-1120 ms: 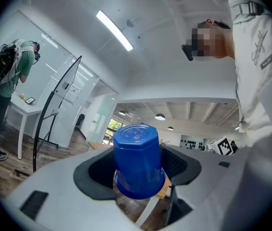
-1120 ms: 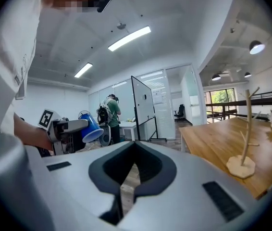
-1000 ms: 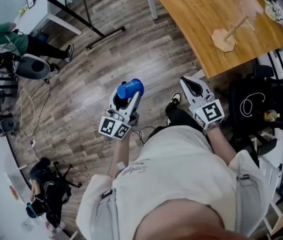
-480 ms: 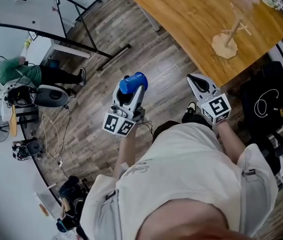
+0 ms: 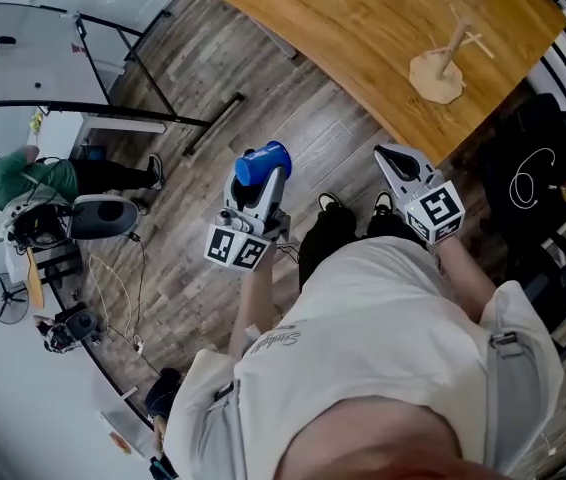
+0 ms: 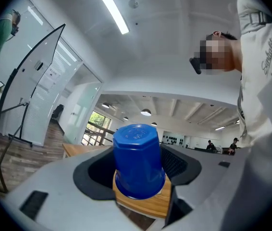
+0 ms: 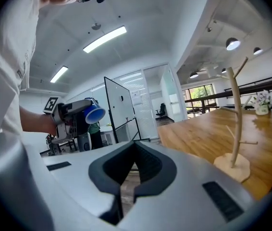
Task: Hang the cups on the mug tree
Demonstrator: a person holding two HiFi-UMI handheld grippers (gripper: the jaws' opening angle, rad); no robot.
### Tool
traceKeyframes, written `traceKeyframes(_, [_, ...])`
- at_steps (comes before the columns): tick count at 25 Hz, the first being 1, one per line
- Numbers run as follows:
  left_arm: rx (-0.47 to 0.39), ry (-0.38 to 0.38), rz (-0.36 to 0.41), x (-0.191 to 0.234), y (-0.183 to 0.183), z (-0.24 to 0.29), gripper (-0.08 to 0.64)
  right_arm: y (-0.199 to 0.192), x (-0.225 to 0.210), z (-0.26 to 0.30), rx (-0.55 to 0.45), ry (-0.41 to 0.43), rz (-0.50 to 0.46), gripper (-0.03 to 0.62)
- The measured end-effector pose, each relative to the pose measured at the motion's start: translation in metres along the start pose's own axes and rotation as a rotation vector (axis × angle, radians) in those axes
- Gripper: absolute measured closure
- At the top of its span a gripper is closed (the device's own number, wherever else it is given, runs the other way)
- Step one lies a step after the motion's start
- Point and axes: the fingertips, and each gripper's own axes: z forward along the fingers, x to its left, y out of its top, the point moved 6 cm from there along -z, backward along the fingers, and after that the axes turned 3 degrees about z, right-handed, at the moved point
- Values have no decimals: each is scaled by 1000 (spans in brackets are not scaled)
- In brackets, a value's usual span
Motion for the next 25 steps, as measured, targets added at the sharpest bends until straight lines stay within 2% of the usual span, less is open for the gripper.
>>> traceKeyframes(4, [-14,-28,-22,23,-2,12,268,0,0,17,14,-26,-3,597])
traceKeyframes(7, [-19,-77,-40,43,-3,23,268,14,1,36,14,-45,-36,597])
traceKeyframes(11, [-7,-189,-28,70,7,50,268,42,-3,68,-7,-114,-53,597])
traceKeyframes(15, [4,-304,-71,105,18,71,268,67,8,111,-24,-169,-75,597])
traceKeyframes(20, [24,-463,-107,129,18,106,268,79,4,131,-46,-312,-96,597])
traceKeyframes(25, [52,-607,-132,142,14,135,268,83,-2,123,-75,-485,-114,597])
